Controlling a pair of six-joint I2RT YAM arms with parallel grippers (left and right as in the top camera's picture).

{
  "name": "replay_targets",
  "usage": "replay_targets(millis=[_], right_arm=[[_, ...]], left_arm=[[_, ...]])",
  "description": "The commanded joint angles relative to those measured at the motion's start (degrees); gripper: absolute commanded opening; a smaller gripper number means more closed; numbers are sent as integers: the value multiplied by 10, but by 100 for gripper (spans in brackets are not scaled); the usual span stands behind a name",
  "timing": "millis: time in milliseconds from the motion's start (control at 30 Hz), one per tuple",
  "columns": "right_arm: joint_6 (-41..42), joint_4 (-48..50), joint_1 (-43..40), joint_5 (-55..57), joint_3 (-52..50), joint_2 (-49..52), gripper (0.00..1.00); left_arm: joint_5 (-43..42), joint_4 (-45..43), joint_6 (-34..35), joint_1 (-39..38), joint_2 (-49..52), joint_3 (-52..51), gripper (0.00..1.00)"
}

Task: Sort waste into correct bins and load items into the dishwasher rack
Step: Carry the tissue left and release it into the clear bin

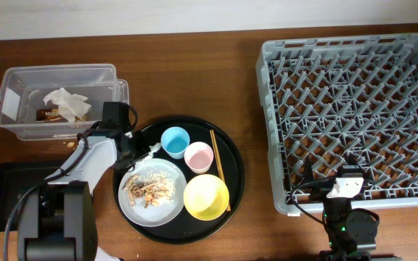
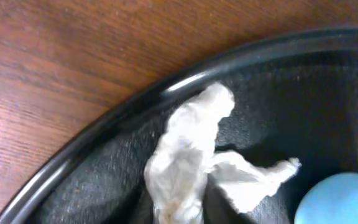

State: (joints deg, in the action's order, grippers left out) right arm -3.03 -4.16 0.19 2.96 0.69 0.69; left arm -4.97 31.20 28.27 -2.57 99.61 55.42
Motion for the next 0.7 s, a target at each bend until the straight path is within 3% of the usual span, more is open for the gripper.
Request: replay_targets(millis=[0,233,367,500,667], right_arm=[[0,-3,-3,1,-4,-3,99],[0,-3,-3,1,-4,-3,99],[0,-3,-3,1,-4,-3,99],[0,-3,-3,1,-4,-3,99],[0,-3,-3,1,-4,-3,99]], left_arm=[[2,37,-5,0,-20,45,8],[3,102,-5,6,-134,123,6],[64,53,-4,38,-187,124,3],[160,0,68,89,-189,123,3],[170,-92,78,137,-161,123,3]])
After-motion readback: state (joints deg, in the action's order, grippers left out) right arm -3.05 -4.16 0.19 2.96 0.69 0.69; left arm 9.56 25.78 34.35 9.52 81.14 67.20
